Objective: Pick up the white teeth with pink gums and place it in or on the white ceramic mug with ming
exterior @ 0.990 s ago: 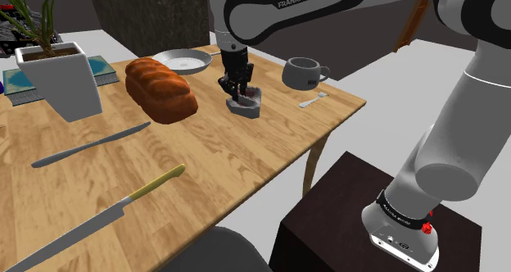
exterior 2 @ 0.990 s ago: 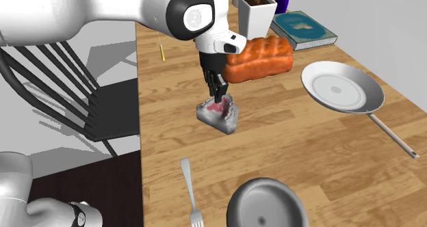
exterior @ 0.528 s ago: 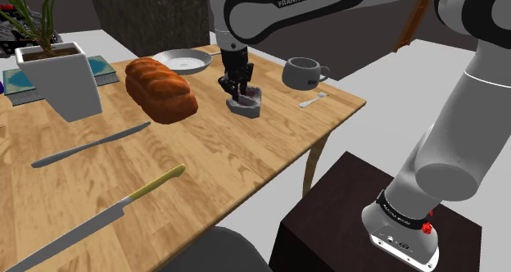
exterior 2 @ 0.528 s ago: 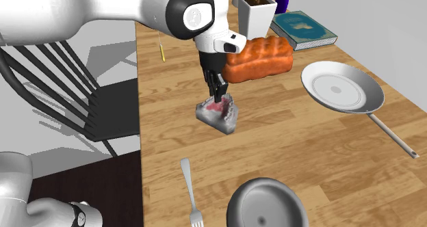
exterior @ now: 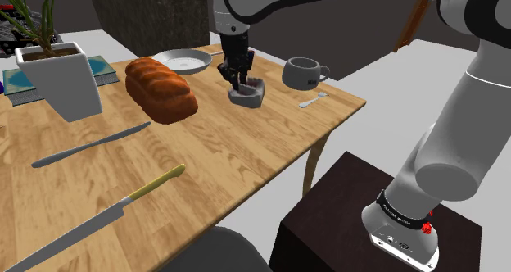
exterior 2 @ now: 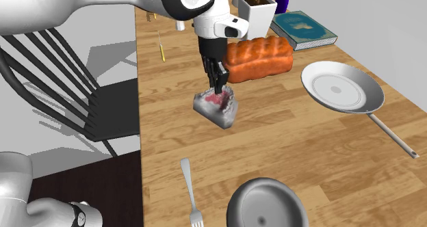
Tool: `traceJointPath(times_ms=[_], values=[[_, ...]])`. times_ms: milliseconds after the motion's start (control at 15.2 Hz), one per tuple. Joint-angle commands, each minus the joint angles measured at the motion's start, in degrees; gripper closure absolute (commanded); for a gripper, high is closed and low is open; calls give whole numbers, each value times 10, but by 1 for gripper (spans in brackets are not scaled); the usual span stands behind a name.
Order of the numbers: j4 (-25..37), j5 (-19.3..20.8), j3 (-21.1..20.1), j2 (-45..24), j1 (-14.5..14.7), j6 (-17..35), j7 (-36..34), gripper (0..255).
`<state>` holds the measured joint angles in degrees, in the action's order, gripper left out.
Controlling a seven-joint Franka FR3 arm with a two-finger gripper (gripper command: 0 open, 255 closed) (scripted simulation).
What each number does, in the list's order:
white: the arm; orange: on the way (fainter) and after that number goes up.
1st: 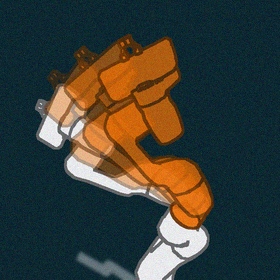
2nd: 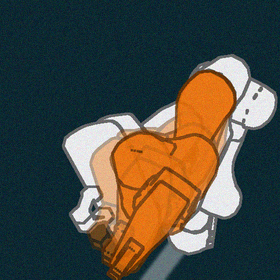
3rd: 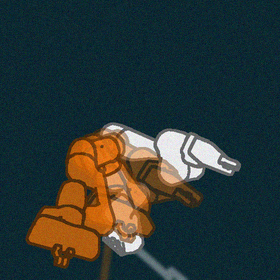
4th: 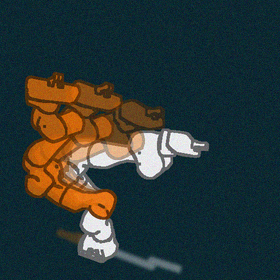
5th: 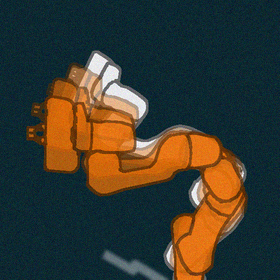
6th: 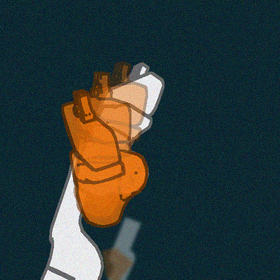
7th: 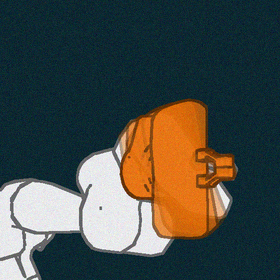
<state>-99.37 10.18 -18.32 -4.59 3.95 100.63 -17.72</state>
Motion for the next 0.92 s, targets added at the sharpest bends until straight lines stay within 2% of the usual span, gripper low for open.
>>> traceJointPath(times_ms=[0,858], values=[[15,-1,0,1,0,-16,2,255],[131,2,-3,-11,5,-119,13,255]])
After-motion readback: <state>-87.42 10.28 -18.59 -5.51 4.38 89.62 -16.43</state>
